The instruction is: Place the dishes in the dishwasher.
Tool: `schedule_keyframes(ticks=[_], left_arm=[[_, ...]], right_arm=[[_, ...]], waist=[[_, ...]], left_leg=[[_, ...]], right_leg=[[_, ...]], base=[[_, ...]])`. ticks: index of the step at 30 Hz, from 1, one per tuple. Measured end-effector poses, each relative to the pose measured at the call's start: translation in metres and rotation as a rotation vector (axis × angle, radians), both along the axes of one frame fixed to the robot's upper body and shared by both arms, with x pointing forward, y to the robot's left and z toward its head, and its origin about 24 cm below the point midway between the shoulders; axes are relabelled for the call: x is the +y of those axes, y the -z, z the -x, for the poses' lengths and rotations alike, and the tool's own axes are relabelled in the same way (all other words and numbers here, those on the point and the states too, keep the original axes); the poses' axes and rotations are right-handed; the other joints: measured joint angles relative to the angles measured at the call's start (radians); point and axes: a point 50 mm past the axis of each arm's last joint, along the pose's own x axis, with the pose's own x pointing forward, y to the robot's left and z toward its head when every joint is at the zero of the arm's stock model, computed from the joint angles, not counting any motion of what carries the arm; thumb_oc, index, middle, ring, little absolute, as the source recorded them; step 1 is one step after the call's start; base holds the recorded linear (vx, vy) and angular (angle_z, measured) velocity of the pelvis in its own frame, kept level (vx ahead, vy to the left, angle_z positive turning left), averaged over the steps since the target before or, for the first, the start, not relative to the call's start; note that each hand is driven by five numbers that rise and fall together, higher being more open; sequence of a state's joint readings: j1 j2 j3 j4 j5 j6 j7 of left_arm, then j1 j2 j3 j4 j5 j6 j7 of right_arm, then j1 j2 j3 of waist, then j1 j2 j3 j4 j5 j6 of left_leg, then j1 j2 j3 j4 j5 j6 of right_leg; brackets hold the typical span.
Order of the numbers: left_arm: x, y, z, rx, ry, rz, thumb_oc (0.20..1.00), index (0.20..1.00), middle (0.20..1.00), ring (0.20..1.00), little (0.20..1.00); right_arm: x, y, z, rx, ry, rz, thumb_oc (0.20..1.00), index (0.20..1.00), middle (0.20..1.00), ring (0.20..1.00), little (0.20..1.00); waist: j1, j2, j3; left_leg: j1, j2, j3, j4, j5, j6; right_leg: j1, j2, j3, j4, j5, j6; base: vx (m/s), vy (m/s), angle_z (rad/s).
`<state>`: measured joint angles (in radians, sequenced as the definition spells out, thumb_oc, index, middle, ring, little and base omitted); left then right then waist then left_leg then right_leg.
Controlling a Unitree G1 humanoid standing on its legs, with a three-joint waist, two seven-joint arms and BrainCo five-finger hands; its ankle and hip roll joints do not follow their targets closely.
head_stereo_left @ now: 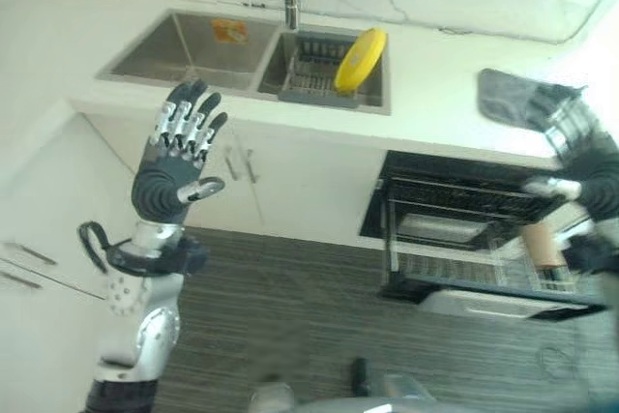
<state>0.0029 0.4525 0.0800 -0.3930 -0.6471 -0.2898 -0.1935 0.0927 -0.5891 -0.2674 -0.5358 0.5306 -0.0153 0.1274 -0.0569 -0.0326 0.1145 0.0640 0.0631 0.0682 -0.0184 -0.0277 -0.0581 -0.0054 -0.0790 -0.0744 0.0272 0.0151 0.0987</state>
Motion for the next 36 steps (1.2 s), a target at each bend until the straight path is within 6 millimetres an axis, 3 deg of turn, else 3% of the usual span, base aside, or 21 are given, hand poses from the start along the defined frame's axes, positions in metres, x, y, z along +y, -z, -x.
schedule_keyframes(ticks=[3,8,9,10,12,13,14,15,17,18,20,24,25,29,32,33,36], left_arm=[[-0.001,-0.010,-0.002,-0.043,0.004,-0.012,1.000,1.000,1.000,1.000,1.000],[0.001,-0.010,-0.002,-0.040,-0.003,-0.013,1.000,1.000,1.000,1.000,1.000],[0.000,-0.011,-0.003,-0.045,0.001,-0.002,1.000,1.000,1.000,1.000,1.000],[-0.003,-0.012,-0.004,-0.053,0.008,0.016,1.000,1.000,1.000,1.000,1.000],[-0.006,-0.013,-0.004,-0.057,0.021,0.025,1.000,1.000,1.000,1.000,1.000],[-0.006,-0.012,-0.004,-0.052,0.027,0.018,1.000,1.000,1.000,1.000,1.000],[-0.008,-0.014,-0.002,-0.065,0.038,0.012,1.000,1.000,1.000,1.000,1.000],[-0.009,-0.014,-0.001,-0.068,0.045,0.009,1.000,1.000,1.000,1.000,1.000],[-0.007,-0.012,-0.001,-0.059,0.039,0.009,1.000,1.000,1.000,1.000,1.000],[-0.007,-0.012,-0.001,-0.057,0.039,0.010,1.000,1.000,1.000,1.000,1.000],[-0.008,-0.012,-0.001,-0.062,0.041,0.020,1.000,1.000,1.000,1.000,1.000],[-0.007,-0.012,-0.003,-0.034,0.043,0.012,1.000,1.000,1.000,1.000,1.000],[-0.008,-0.011,-0.004,-0.016,0.046,0.006,1.000,1.000,1.000,1.000,1.000],[-0.004,-0.009,-0.003,0.014,0.043,-0.035,1.000,1.000,1.000,1.000,1.000],[-0.001,-0.009,-0.002,0.027,0.034,-0.068,1.000,1.000,1.000,1.000,1.000],[-0.001,-0.009,-0.003,0.025,0.033,-0.066,1.000,1.000,1.000,1.000,1.000],[-0.004,-0.006,-0.002,0.022,0.046,0.005,1.000,1.000,1.000,1.000,1.000]], right_arm=[[0.005,0.002,-0.002,0.003,-0.008,-0.008,1.000,1.000,1.000,1.000,1.000],[-0.001,0.002,-0.002,0.017,0.015,0.013,1.000,1.000,1.000,1.000,1.000],[-0.004,0.002,-0.002,0.018,0.031,0.014,1.000,1.000,1.000,1.000,1.000],[-0.006,0.000,-0.001,0.014,0.041,0.019,1.000,1.000,1.000,1.000,1.000],[-0.008,-0.009,-0.002,-0.022,0.056,0.044,1.000,1.000,1.000,1.000,1.000],[-0.007,-0.012,-0.003,-0.031,0.054,0.043,1.000,1.000,1.000,1.000,1.000],[-0.005,-0.015,-0.005,-0.042,0.048,0.041,1.000,1.000,1.000,1.000,1.000],[-0.004,-0.015,-0.007,-0.039,0.047,0.040,1.000,1.000,1.000,1.000,1.000],[-0.007,-0.013,-0.008,-0.025,0.055,0.044,1.000,1.000,1.000,1.000,1.000],[-0.007,-0.013,-0.008,-0.023,0.055,0.047,1.000,1.000,1.000,1.000,1.000],[-0.012,-0.019,-0.004,-0.017,0.071,0.106,1.000,1.000,1.000,1.000,1.000],[-0.010,-0.006,0.002,0.009,0.078,0.026,1.000,1.000,1.000,1.000,1.000],[-0.007,-0.006,0.003,0.000,0.068,0.014,1.000,1.000,1.000,1.000,1.000],[0.004,0.004,-0.001,0.043,0.005,0.008,1.000,1.000,1.000,1.000,1.000],[0.002,0.006,-0.002,0.058,-0.006,0.030,1.000,1.000,1.000,1.000,1.000],[-0.001,0.007,-0.004,0.062,0.003,0.033,1.000,1.000,1.000,1.000,1.000],[-0.004,0.009,-0.006,0.074,0.020,0.032,1.000,1.000,1.000,1.000,1.000]], waist=[[-0.006,-0.001,-0.010],[-0.015,0.037,-0.033],[-0.025,0.033,-0.032],[-0.042,0.006,-0.032],[-0.024,-0.025,-0.023],[-0.022,-0.030,-0.023],[-0.031,-0.024,-0.023],[-0.035,-0.018,-0.024],[-0.046,0.015,-0.024],[-0.046,0.036,-0.022],[-0.070,0.115,-0.020],[-0.063,0.020,-0.006],[-0.060,0.008,-0.005],[-0.028,-0.006,-0.002],[-0.029,-0.033,-0.019],[-0.028,-0.041,-0.025],[-0.019,0.003,-0.022]], left_leg=[[0.009,-0.048,0.001,-0.018,0.010,0.013],[0.038,-0.036,0.014,-0.065,0.033,0.014],[-0.008,-0.034,0.032,0.007,0.035,-0.009],[-0.111,-0.035,0.086,0.156,0.044,-0.032],[-0.206,0.000,0.154,0.300,0.066,-0.089],[-0.203,0.046,0.189,0.315,0.007,-0.058],[-0.174,0.099,0.217,0.231,-0.010,-0.042],[-0.145,0.115,0.215,0.141,-0.006,-0.046],[-0.026,0.107,0.162,-0.074,0.000,-0.050],[0.016,0.090,0.154,-0.076,0.005,-0.041],[0.070,0.079,0.173,-0.076,0.000,-0.031],[0.059,-0.013,0.164,-0.070,0.004,0.019],[0.063,-0.030,0.166,-0.070,0.001,0.033],[0.074,-0.044,0.219,-0.070,-0.005,0.066],[0.079,-0.049,0.224,-0.070,-0.013,0.060],[0.079,-0.044,0.221,-0.070,-0.011,0.054],[0.079,-0.020,0.216,-0.069,-0.003,0.041]], right_leg=[[0.054,-0.041,0.002,-0.090,0.024,0.020],[0.076,-0.019,0.005,-0.113,0.022,0.023],[0.063,-0.017,0.003,-0.093,0.011,0.007],[0.034,-0.020,0.010,-0.056,-0.019,-0.020],[0.034,-0.043,-0.007,-0.062,0.005,-0.055],[0.056,-0.035,-0.038,-0.100,0.016,-0.063],[0.054,-0.025,-0.050,-0.115,0.008,-0.068],[0.051,-0.021,-0.048,-0.119,0.015,-0.058],[0.033,-0.010,-0.028,-0.113,0.037,-0.038],[0.030,-0.004,-0.012,-0.113,0.045,-0.040],[0.026,0.031,-0.020,-0.113,0.064,-0.034],[0.000,-0.058,-0.021,-0.092,0.081,0.014],[-0.009,-0.073,-0.024,-0.072,0.082,0.019],[-0.099,-0.081,-0.095,0.072,0.081,0.037],[-0.040,-0.051,-0.091,-0.044,0.081,0.029],[-0.003,-0.036,-0.075,-0.117,0.104,0.011],[0.000,-0.008,-0.076,-0.115,0.105,-0.004]], base=[[0.02,-0.069,0.10],[0.00,-0.103,-0.01],[-0.06,-0.077,0.50],[-0.03,0.059,0.78],[0.03,0.213,0.50],[0.07,0.293,0.17],[0.11,0.383,0.27],[0.13,0.418,0.13],[0.12,0.419,-0.20],[0.11,0.375,-0.45],[0.10,0.344,-0.22],[0.10,0.296,0.02],[0.06,0.212,-0.06],[0.05,0.077,-0.30],[0.06,-0.086,-0.16],[0.06,-0.181,0.01],[0.06,-0.176,0.01]])
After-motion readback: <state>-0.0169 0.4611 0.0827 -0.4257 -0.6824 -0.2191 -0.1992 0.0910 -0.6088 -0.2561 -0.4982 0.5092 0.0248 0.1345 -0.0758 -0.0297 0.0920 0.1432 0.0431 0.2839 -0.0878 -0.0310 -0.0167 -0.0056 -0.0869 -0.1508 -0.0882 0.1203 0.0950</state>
